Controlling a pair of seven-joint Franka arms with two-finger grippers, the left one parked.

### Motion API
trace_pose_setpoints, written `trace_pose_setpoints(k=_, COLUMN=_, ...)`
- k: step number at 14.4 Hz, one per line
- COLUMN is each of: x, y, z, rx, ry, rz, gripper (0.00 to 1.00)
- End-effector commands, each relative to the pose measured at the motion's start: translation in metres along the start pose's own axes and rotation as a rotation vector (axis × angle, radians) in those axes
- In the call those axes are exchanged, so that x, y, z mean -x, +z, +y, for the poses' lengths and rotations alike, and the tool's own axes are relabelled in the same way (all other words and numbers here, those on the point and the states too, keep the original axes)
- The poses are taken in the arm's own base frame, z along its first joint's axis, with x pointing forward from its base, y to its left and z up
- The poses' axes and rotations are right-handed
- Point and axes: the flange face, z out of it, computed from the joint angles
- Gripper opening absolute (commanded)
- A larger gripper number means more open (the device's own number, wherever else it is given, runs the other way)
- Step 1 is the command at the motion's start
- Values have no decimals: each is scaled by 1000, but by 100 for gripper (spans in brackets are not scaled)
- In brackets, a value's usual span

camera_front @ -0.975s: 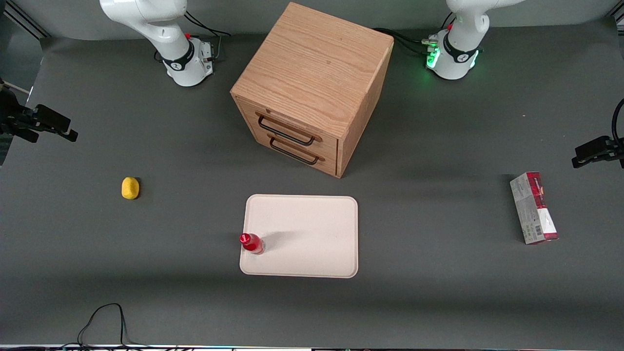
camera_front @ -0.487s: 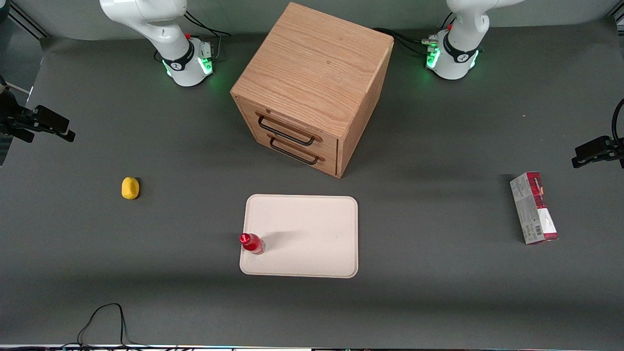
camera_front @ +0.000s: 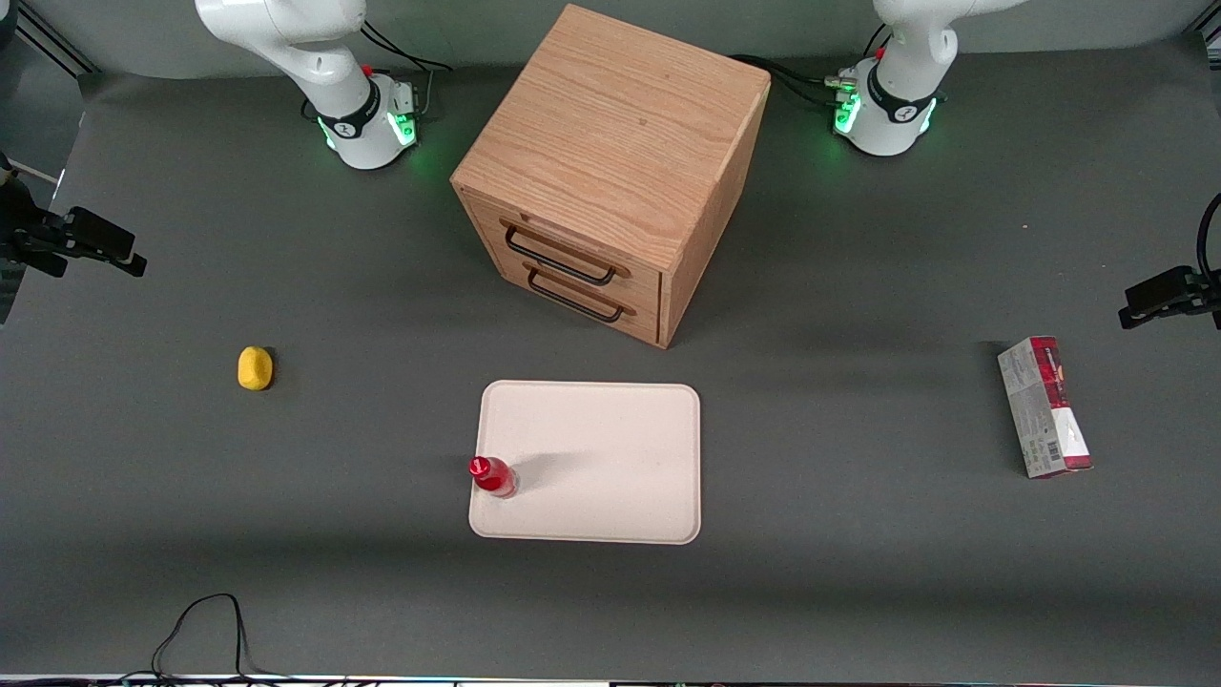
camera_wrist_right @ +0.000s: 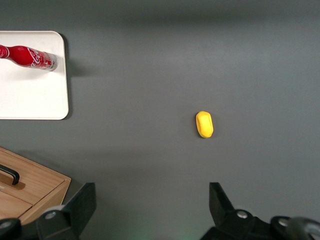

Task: Place coke bottle on tray

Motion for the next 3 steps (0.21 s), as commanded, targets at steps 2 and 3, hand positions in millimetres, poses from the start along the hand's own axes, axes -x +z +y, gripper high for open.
trace_pose_setpoints(k=2, x=6, y=-4, z=0, rx=13, ry=-17, rz=2, gripper=100)
trace_pose_setpoints(k=3, x=6, y=-3, z=1, rx=13, ry=-19, rz=0, gripper=100)
